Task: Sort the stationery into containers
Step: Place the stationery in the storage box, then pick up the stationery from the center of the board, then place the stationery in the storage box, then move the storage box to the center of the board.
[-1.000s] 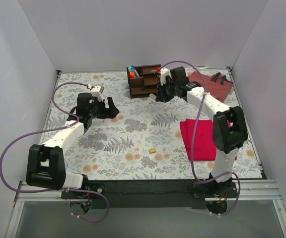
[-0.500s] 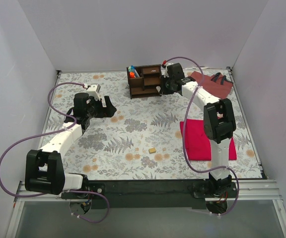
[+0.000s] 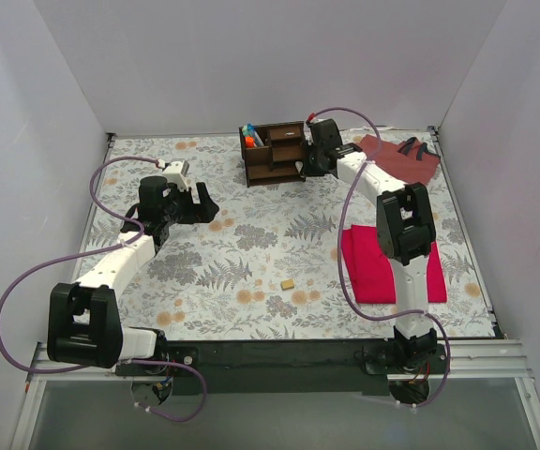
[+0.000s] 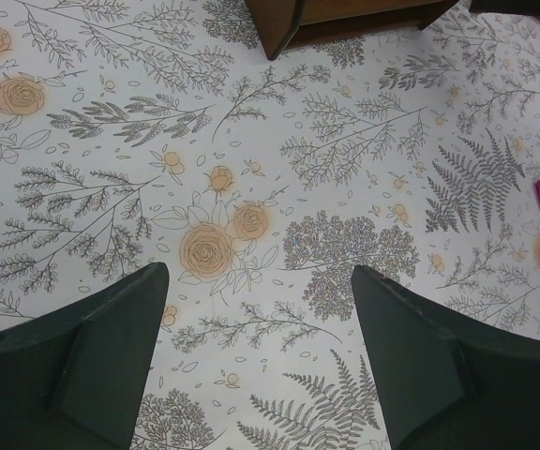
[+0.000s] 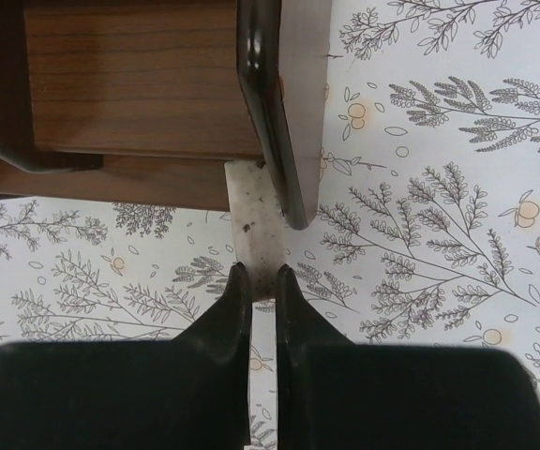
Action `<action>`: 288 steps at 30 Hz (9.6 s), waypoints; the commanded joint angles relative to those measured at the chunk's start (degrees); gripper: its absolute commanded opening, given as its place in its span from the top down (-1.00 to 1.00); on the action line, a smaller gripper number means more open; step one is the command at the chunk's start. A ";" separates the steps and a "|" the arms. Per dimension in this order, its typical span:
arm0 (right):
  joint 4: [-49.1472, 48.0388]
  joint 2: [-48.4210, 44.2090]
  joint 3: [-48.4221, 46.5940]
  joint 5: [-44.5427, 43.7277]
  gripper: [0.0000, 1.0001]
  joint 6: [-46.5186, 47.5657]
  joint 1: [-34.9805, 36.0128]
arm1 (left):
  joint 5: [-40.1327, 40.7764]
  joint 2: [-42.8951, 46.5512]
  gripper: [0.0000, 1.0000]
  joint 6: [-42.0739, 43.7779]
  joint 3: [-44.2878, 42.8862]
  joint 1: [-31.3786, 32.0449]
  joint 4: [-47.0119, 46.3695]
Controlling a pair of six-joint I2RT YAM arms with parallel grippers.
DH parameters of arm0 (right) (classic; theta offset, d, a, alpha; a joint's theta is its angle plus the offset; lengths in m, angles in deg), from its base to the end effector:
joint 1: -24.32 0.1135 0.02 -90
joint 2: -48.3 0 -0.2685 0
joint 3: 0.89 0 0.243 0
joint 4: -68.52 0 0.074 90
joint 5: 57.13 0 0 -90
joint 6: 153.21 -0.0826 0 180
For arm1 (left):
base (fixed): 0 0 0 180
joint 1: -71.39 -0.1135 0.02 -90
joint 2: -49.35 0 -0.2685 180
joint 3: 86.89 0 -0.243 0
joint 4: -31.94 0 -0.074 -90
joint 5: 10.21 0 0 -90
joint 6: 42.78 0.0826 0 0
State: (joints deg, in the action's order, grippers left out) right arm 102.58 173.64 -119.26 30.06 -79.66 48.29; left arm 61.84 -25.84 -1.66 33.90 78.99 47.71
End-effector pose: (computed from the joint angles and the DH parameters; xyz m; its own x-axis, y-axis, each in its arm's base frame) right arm 0.4901 0.2135 0.2003 -0.6806 0.0069 -0.7326 -0.1869 0.9652 0.1828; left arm 0.3086 -0.0669 0.2259 -0.6335 -0.6385 -0.4371 -0.1394 0.6498 -0.7472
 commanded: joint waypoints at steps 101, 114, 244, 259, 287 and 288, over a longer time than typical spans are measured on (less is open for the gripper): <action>-6.67 -37.63 57.75 31.02 -0.17 73.58 22.79 | -1.64 10.95 -0.59 1.33 4.74 -0.39 3.45; -7.20 -35.95 58.63 30.23 -0.03 73.22 22.79 | -2.08 9.90 -0.59 1.42 4.21 -0.39 3.18; -8.88 -0.08 -3.16 -3.61 -0.37 7.83 6.88 | -1.47 4.89 -0.59 -0.07 -0.36 -0.65 0.99; -6.32 -10.65 5.99 10.17 -0.16 13.35 -5.06 | -6.30 -19.35 0.66 -1.83 -15.11 -0.65 -10.17; -23.19 22.31 -21.87 20.03 0.97 5.03 -7.53 | 0.11 -54.61 1.00 1.95 -45.34 2.16 -21.78; -23.55 22.67 -22.31 20.30 0.97 4.76 -6.92 | 0.29 -55.31 1.00 2.21 -46.14 2.33 -21.87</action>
State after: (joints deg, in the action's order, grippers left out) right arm 84.81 194.75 -137.42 47.48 -71.68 39.85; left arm 59.85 -79.55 -2.03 -7.51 79.79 28.70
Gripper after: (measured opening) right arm 0.024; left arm 0.010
